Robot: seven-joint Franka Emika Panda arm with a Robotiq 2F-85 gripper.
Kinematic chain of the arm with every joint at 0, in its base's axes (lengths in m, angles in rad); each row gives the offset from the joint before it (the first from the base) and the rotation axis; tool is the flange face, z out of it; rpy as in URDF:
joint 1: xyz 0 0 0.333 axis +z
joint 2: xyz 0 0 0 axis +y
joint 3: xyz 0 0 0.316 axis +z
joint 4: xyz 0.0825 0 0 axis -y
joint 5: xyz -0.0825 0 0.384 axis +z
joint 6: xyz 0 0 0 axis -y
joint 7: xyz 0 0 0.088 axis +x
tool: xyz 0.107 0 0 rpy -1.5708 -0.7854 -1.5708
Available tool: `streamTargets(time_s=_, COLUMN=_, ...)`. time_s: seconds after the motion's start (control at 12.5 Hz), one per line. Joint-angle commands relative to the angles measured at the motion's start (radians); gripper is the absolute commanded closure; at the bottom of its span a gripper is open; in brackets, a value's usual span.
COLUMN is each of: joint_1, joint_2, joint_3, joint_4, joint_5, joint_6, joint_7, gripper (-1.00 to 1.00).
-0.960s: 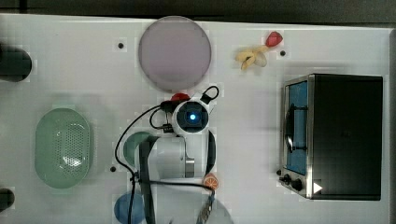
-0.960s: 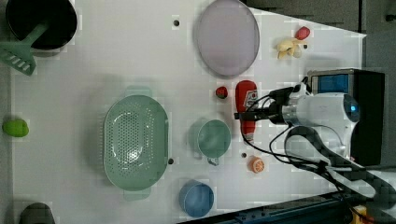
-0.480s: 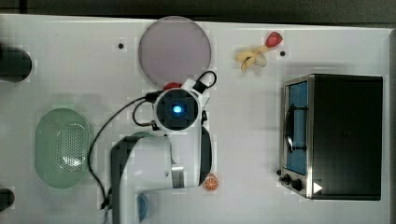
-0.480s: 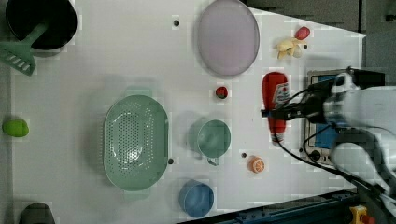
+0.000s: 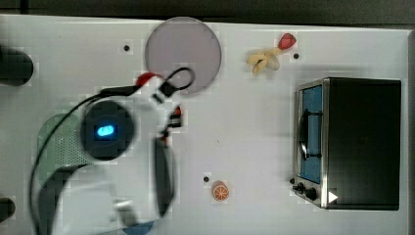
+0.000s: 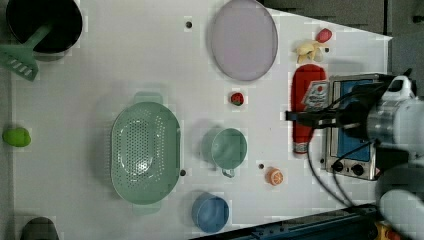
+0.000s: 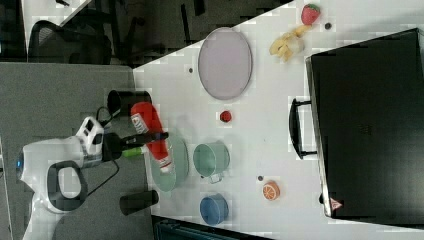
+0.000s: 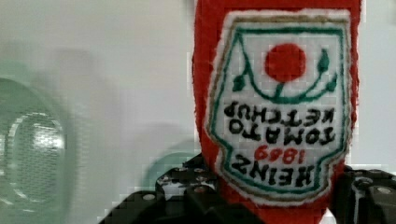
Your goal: Pick Ketchup from the table and place it in strainer.
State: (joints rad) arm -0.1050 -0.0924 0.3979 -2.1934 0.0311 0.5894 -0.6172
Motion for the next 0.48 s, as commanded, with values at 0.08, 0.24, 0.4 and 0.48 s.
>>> streamTargets(time_s=0.08, joint_1=0.061, joint_2=0.036, joint_3=0.116, joint_4=0.003, joint_5=-0.001, joint_6=-0.025, joint_7=0.32, gripper=-0.25)
streamTargets(time_s=0.24, joint_1=0.071, joint_2=0.054, joint_3=0.188, joint_4=0.005, joint_5=0.0, joint_6=-0.02, joint_7=0.459, gripper=-0.25)
streamTargets(time_s=0.4, joint_1=0.077, joint_2=0.092, joint_3=0.256, joint_4=0.006, joint_5=0.0, joint_6=0.02, joint_7=0.563, gripper=-0.25)
streamTargets(time_s=0.48, joint_1=0.079, joint_2=0.119, joint_3=0.285, joint_4=0.007, joint_5=0.0, joint_6=0.063, joint_7=0.612, gripper=-0.25)
